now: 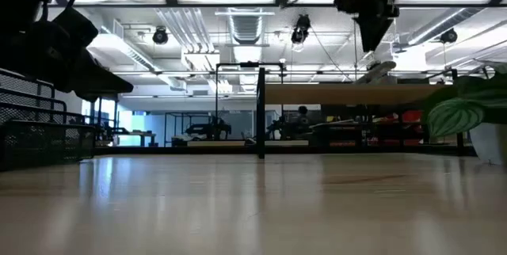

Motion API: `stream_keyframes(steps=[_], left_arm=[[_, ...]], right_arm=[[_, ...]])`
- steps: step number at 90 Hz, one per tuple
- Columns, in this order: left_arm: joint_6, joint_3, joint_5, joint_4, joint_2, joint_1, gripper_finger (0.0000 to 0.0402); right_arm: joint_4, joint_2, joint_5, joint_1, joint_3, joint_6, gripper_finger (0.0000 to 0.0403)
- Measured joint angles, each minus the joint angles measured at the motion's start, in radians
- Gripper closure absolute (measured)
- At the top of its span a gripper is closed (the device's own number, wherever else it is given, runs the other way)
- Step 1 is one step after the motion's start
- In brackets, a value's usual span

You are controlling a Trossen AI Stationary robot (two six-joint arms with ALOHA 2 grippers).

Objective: Stock shelves
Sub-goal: Put the gray stapler on the shelf

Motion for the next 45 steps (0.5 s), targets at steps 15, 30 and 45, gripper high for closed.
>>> stream_keyframes(steps=[15,30,45], left_arm=[[0.000,0.000,0.000,0.000,0.000,0.000,0.0397],[0.000,0.000,0.000,0.000,0.000,0.000,0.0397],[0.000,0.000,0.000,0.000,0.000,0.000,0.0397]], right_arm=[[0.003,-0.059,0.118,0.100,-0.042,-0.045,0.0227],[0.007,-0.116,0.256,0.184,-0.143,-0.063,0.0233],[0.029,-0.170,0.302,0.224,-0.266,-0.029,0.0233]])
